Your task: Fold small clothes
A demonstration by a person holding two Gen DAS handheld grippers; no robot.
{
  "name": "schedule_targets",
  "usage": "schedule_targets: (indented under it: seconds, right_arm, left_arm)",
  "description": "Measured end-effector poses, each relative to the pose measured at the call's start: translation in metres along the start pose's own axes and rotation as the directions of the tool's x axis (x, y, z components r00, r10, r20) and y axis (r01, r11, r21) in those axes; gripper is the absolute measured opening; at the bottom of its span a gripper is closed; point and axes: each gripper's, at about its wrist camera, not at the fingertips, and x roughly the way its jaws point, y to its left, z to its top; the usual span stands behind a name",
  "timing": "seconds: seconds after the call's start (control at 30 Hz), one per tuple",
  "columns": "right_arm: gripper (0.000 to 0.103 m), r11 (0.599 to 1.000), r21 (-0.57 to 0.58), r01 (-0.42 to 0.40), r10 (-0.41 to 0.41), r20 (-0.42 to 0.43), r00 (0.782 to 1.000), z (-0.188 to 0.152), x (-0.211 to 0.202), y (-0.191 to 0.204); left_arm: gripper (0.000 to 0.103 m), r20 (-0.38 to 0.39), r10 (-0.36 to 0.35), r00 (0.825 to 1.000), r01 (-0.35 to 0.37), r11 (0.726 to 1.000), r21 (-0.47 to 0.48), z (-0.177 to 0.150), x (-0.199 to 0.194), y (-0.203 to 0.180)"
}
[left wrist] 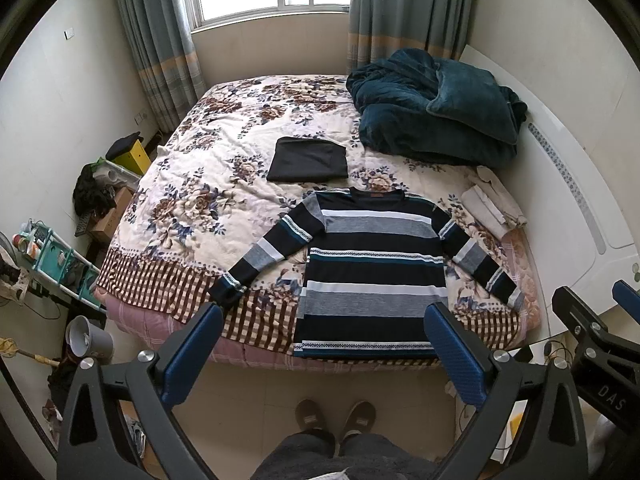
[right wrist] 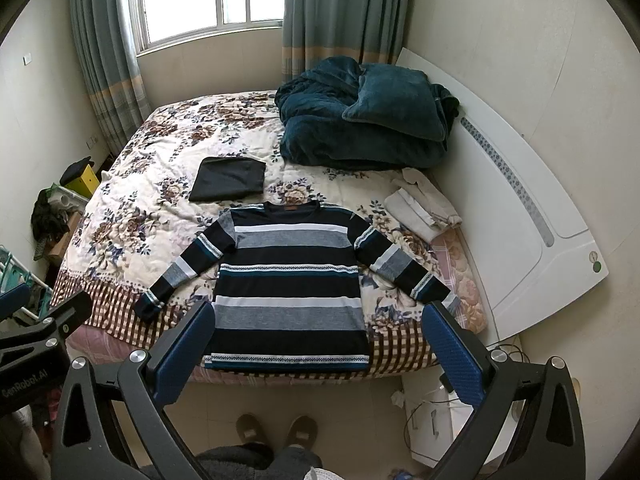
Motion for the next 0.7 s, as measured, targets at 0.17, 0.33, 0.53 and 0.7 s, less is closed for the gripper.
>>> schedule_targets:
  seconds: [0.17,0.33,0.53,0.7]
  right_arm:
    - [0.103,1.000,0.001,-0.001,0.001,-0.001,1.000,-0.001,0.001,0.001]
    - [0.103,1.000,0.000,-0.002,0.002,-0.010,1.000,0.017,-0.007,0.019]
    - [0.103,0.999,0.028,0.014,-0.013,-0.034,0.999,0.021,0.006,0.022]
    - [0.103,0.990,0.126,0.069,-0.062,-0.060,0.996,0.017,0.061,0.002]
  left_arm:
    - [0.103,0.000,-0.001,1.000,0.001,1.000,-0.001,-0.001,0.000,0.000]
    - [0.103,-0.001,-0.001,1.000,0.001,1.000,0.000,-0.003,0.000,0.000]
    - [0.103,0.001,-0.004,1.000,0.004,1.000,0.016,0.007,0.011,-0.006]
    - [0.103,0.045,0.033,0.998,-0.036,0.997,0.064,0.027,0.052,-0.008]
